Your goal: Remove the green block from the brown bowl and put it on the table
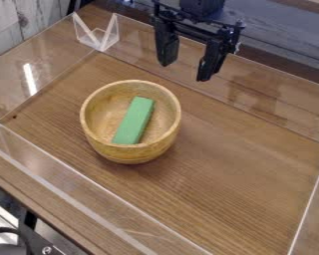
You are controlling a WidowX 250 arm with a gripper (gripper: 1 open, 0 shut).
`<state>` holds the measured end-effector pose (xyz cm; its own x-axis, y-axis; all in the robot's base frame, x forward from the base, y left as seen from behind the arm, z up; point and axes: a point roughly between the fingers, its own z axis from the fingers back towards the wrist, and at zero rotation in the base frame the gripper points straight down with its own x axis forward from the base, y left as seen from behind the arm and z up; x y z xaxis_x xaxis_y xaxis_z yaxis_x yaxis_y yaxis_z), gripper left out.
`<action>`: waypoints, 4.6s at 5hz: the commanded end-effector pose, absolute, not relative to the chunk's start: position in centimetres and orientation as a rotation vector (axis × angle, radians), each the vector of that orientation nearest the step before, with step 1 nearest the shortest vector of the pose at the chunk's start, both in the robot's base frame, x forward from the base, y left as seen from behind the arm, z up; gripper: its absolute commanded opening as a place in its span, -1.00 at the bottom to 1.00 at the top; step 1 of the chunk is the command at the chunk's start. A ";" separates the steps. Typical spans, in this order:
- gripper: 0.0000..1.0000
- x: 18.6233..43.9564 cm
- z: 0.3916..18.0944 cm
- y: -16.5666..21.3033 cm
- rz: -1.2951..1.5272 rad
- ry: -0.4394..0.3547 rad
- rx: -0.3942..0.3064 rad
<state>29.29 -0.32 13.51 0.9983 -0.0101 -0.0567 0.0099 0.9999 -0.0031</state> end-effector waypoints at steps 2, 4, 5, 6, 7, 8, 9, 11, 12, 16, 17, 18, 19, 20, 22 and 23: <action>1.00 28.3 13.5 0.9 0.023 0.103 0.000; 1.00 26.8 10.1 4.4 0.079 0.089 0.011; 1.00 25.9 9.7 5.6 0.133 0.067 0.015; 1.00 25.7 9.2 6.0 0.183 0.054 0.013; 1.00 25.3 9.0 5.1 0.167 0.035 0.006; 1.00 25.0 8.9 4.1 0.144 0.011 -0.004; 1.00 25.1 7.5 4.9 0.110 -0.011 -0.007; 1.00 25.6 4.9 6.7 0.066 -0.047 -0.006; -1.00 25.5 4.6 7.6 0.096 -0.061 -0.008; 1.00 26.8 5.4 6.0 -0.005 -0.072 -0.034; 1.00 28.0 5.7 6.2 -0.074 -0.080 -0.039; 1.00 29.1 5.7 5.4 -0.088 -0.088 -0.037; 1.00 30.0 5.6 4.8 -0.091 -0.089 -0.034; 1.00 29.6 5.7 4.8 -0.082 -0.087 -0.028; -1.00 29.2 6.2 5.2 0.015 -0.114 -0.017; -1.00 30.1 8.3 5.2 -0.008 -0.158 -0.015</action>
<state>29.31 4.97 6.48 0.9954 0.0001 0.0956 0.0027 0.9996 -0.0298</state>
